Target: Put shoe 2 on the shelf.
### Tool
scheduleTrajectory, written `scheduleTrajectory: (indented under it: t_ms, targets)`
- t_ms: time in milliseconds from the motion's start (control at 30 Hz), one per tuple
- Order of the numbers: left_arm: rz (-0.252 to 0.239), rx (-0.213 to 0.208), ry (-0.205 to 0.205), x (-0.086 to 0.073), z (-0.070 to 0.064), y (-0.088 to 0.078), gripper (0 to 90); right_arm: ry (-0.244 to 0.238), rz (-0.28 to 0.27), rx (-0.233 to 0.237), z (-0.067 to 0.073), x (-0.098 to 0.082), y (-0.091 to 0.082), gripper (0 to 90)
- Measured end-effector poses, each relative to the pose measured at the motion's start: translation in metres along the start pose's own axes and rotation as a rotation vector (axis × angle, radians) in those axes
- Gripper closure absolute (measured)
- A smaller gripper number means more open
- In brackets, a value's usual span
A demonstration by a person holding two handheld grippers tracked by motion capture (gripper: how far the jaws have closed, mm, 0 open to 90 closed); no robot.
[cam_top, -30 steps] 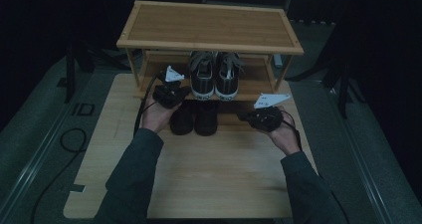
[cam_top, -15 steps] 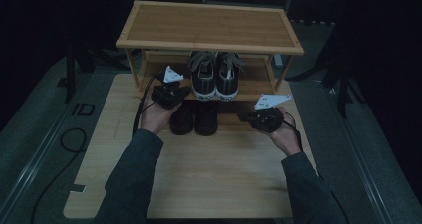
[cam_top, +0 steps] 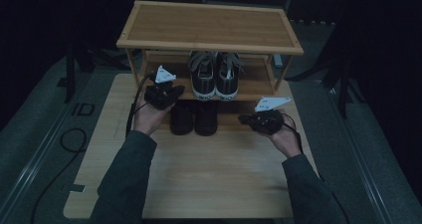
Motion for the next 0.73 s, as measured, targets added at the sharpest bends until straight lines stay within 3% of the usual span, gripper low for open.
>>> scheduleTrajectory:
  t_ms: [600, 633, 667, 700, 733]
  targets:
    - [0.0, 0.019, -0.006, -0.004, 0.012, -0.009, 84.6, 0.008, 0.013, -0.006, 0.0, -0.003, 0.001, 81.3]
    - [-0.003, 0.019, -0.009, -0.004, 0.012, -0.009, 83.2, 0.015, 0.015, -0.012, 0.0, -0.003, 0.001, 75.3]
    - [-0.003, 0.019, -0.009, -0.004, 0.012, -0.009, 82.4, 0.015, 0.015, -0.012, 0.0, -0.003, 0.001, 75.3]
    - [-0.005, 0.019, -0.009, -0.004, 0.012, -0.01, 80.7, 0.019, 0.018, -0.013, 0.0, -0.003, 0.002, 66.1]
    - [-0.007, 0.016, -0.008, -0.004, 0.012, -0.01, 80.7, 0.019, 0.018, -0.013, 0.0, -0.003, 0.002, 66.1]
Point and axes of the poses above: each handheld gripper's, and its own axes: y roughly forward along the jaws, x roughly out of its top, z roughly to its left, the point moved 9 cm from there along y, roughly forward along the jaws, and after that the axes turned 11 degrees about -y, right-handed, at the moved point
